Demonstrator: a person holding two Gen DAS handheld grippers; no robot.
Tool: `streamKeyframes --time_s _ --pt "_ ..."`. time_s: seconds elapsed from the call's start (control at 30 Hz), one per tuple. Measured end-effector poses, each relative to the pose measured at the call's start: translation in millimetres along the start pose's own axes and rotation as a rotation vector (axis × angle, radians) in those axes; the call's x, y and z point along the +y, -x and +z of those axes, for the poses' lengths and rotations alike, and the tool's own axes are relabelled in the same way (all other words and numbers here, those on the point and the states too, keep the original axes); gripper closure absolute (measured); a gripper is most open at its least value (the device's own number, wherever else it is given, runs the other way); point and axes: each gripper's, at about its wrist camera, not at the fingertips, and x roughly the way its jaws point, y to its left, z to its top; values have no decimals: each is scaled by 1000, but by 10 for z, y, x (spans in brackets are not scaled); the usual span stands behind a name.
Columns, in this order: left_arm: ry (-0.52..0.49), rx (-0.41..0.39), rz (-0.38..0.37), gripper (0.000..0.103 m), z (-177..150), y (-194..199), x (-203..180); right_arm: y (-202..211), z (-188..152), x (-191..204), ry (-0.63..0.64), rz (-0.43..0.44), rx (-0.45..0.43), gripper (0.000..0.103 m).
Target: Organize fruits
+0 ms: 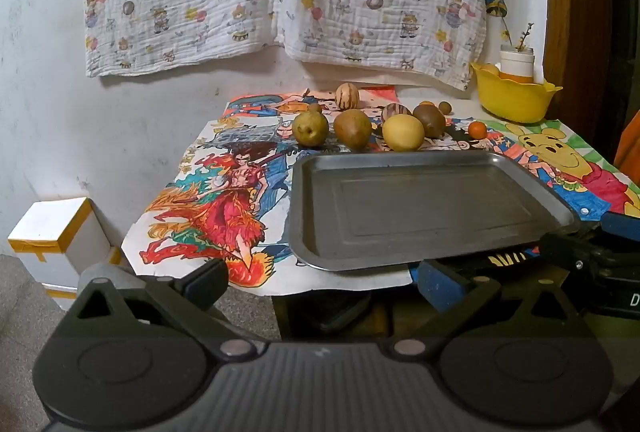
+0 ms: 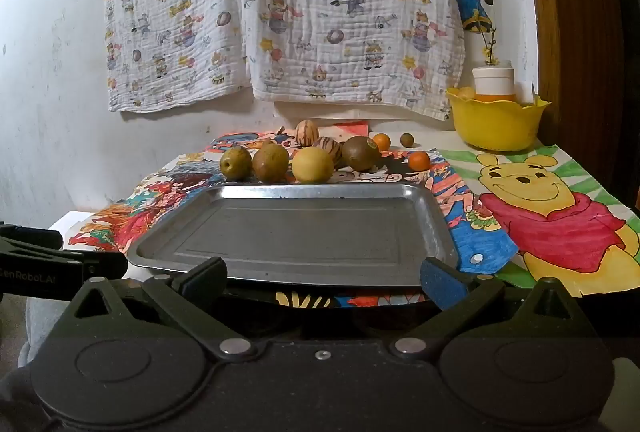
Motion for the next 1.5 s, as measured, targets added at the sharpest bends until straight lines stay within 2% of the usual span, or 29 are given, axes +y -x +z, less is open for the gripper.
streamKeyframes --time_s 1.5 --pt "3 -2 4 0 -3 17 -20 17 6 9 7 -4 -6 0"
